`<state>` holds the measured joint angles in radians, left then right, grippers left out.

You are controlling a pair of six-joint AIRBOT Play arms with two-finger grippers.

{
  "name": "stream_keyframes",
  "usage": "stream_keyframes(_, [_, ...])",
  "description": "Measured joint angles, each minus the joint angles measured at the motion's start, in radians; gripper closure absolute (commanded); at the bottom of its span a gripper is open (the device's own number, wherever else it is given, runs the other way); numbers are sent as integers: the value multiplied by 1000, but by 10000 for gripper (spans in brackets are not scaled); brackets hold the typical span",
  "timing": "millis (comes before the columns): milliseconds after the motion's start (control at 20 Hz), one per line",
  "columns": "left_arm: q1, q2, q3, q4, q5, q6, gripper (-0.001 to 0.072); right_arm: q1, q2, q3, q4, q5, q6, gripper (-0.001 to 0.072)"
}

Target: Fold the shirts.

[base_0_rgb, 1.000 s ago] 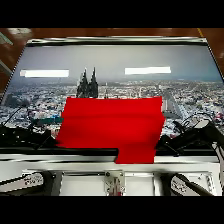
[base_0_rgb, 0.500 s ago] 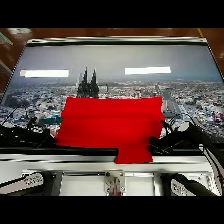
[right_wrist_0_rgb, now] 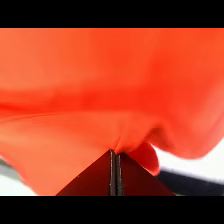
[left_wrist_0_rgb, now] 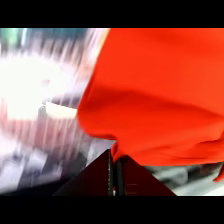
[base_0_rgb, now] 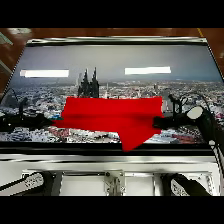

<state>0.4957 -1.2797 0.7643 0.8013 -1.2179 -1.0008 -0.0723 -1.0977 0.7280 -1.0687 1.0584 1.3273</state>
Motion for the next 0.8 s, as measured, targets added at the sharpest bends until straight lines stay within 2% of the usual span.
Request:
stream_keyframes(200, [-109,-60,155,-33,91,-66,670,1,-135,190,20,-66,8,655])
stream_keyframes(450, [-184,-232,367,-43,154,-172,670,1,-349,411,24,-119,41,655])
stream_keyframes(600, [-197,-319,436,-45,166,-217,669,1,-438,476,15,-164,61,654])
stream_keyframes(800, [-230,-389,468,-46,160,-234,669,1,-520,505,16,-201,82,654])
